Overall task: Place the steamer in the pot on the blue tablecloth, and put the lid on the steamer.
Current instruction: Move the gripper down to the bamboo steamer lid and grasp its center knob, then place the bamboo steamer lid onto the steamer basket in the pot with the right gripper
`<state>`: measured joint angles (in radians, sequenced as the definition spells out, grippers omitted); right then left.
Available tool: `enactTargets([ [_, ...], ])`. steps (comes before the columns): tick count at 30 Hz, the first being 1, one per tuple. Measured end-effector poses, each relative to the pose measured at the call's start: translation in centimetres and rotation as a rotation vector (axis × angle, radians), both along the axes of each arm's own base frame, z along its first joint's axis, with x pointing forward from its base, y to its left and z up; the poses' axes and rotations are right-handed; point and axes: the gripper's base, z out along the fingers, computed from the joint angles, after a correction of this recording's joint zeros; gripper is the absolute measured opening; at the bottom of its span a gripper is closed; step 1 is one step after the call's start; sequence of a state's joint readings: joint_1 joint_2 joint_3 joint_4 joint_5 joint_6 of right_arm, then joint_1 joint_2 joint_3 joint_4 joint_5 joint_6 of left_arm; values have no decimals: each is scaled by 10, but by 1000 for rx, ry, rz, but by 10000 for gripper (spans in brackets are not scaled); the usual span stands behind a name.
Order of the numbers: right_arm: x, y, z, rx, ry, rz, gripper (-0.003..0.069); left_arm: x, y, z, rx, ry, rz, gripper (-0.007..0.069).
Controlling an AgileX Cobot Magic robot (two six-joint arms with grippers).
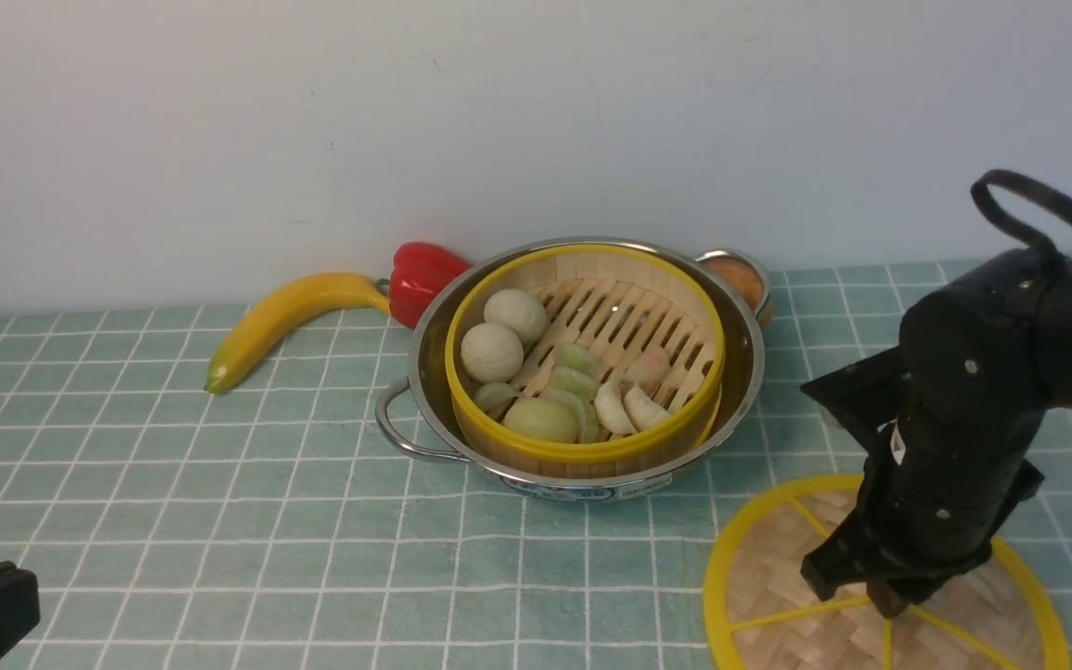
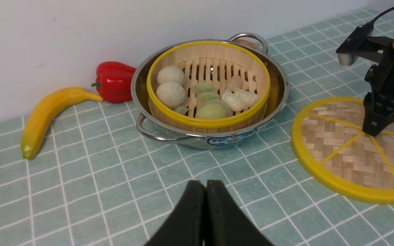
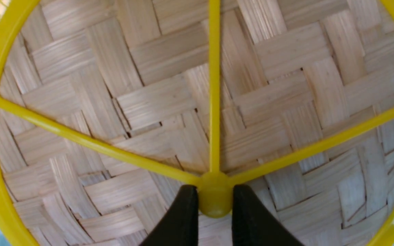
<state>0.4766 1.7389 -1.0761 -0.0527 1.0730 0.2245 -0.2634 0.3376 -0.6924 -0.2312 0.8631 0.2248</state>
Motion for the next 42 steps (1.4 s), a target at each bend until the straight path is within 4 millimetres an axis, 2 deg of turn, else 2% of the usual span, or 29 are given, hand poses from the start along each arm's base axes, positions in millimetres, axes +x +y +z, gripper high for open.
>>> enactTargets([
  [2, -6, -3, 8, -16, 26, -4, 136, 0, 0, 0, 0, 1, 0, -8],
  [7, -24, -12, 57, 24, -40, -17, 136, 0, 0, 0, 0, 1, 0, -8],
  [9, -24, -11, 74, 58, -87, -21, 136, 0, 0, 0, 0, 1, 0, -8],
  [10, -20, -8, 92, 102, -138, -20, 136, 0, 0, 0, 1, 1, 0, -8],
  [11, -19, -7, 97, 114, -153, -18, 136, 0, 0, 0, 1, 1, 0, -8],
  [14, 0, 7, 139, 218, -268, 5, 136, 0, 0, 0, 1, 1, 0, -8],
  [17, 25, 23, 159, 282, -328, 22, 136, 0, 0, 0, 2, 0, 1, -8],
  [20, 62, 45, 171, 330, -389, 34, 136, 0, 0, 0, 3, 0, 1, -8],
  [22, 75, 51, 169, 336, -400, 34, 136, 0, 0, 0, 3, 0, 1, -8],
  [23, 91, 60, 161, 339, -398, 36, 136, 0, 0, 0, 3, 0, 1, -8],
  [25, 107, 69, 155, 348, -410, 40, 136, 0, 0, 0, 3, 0, 1, -8],
  [26, 121, 76, 144, 350, -405, 43, 136, 0, 0, 0, 3, 0, 1, -8],
  [30, 142, 89, 119, 356, -376, 50, 136, 0, 0, 0, 3, 0, 1, -8],
  [35, 150, 100, 104, 363, -359, 71, 136, 0, 0, 0, 3, 0, 1, -8],
  [42, 148, 113, 92, 347, -339, 119, 136, 0, 0, 0, 3, 0, 1, -8],
])
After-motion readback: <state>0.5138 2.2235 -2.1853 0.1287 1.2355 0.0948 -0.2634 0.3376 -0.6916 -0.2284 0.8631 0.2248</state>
